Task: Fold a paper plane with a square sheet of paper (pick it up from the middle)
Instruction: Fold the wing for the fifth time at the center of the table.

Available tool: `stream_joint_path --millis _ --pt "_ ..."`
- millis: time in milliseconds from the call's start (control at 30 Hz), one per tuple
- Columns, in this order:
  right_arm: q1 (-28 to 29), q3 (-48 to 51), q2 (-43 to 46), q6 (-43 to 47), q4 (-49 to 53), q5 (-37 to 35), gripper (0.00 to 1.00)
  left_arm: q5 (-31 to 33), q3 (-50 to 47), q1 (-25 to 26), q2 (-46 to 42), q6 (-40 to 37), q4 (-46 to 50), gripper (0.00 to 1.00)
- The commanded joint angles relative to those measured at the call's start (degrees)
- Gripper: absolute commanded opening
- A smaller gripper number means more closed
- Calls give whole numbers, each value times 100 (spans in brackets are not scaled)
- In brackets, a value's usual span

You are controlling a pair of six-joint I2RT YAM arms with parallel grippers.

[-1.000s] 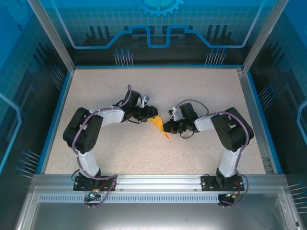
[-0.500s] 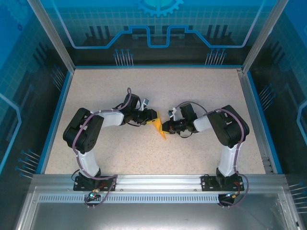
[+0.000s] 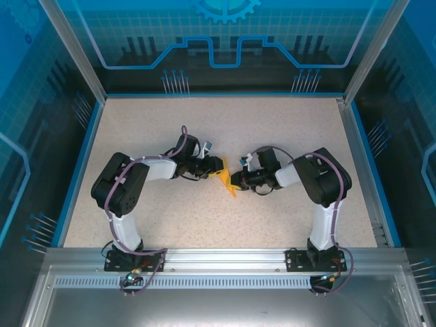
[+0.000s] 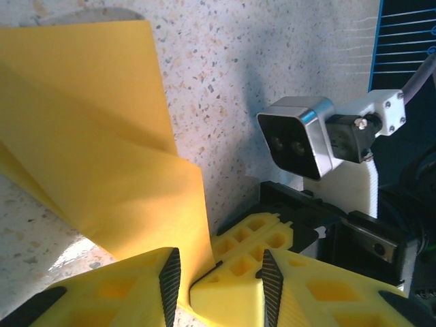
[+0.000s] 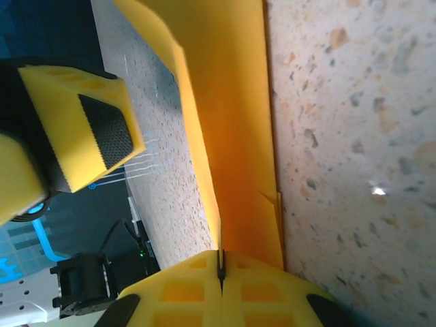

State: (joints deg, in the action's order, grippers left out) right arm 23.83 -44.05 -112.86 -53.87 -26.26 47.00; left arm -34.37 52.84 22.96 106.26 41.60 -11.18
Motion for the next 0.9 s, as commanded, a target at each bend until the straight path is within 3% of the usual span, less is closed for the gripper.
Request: stream_joint_path --millis 0,867 --pt "-107 101 -131 -173 -136 -165 0 -149 -98 35 149 -82 -110 40" --pt "-107 244 -219 -306 151 -564 0 5 227 138 472 -144 374 36"
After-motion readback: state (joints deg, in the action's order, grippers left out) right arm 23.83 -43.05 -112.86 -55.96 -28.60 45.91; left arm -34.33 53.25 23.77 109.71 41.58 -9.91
